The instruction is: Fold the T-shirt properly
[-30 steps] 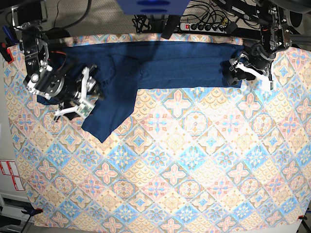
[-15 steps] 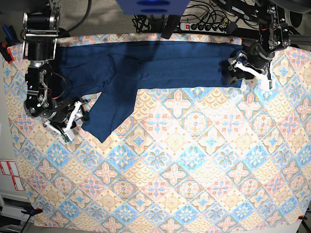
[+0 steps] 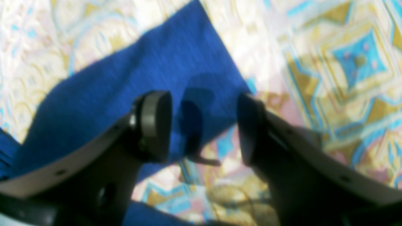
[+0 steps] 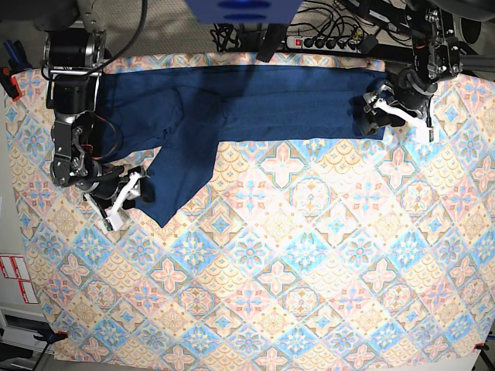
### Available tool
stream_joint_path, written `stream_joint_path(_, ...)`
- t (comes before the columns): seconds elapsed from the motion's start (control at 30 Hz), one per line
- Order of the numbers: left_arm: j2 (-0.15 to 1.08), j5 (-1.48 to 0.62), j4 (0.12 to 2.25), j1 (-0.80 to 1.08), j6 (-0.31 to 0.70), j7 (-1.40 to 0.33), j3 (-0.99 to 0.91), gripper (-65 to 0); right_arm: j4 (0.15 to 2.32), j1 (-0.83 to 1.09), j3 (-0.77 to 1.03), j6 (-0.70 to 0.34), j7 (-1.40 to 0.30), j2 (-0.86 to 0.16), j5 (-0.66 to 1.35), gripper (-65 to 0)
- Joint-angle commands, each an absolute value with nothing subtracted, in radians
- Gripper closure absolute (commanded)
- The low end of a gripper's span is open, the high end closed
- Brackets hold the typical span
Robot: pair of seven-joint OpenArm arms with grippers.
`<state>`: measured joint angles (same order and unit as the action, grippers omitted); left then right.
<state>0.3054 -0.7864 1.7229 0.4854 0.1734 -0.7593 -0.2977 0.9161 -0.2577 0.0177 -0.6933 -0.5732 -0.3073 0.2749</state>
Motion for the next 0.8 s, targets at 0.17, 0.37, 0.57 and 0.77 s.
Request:
stream_joint_path(0.17, 0.317, -0.799, 1.738, 0.486, 0.18, -0.746, -0.305, -46.4, 0.912, -0.298, 0.022, -0.698, -0.518, -0.325, 0.292, -32.5)
stream_joint_path(0.37, 0.317, -0.799, 1.738, 0.486, 0.18, -0.746, -0.305, -46.4, 0.777, -0.358, 0.022, -0.698, -0.456, -0.325, 0.292, -32.5)
stream_joint_path(0.57, 0.317, -0.799, 1.738, 0.487, 0.18, -0.748, -0.306, -46.4, 0.682, -0.372, 0.016, -0.698, -0.398, -0.325, 0.291, -32.5)
stream_joint_path(0.77, 0.317, -0.8, 1.738, 0.487, 0.18, -0.748, -0.305, -46.4, 0.659, -0.371, 0.016, -0.698, -0.383, -0.323, 0.18, -32.5)
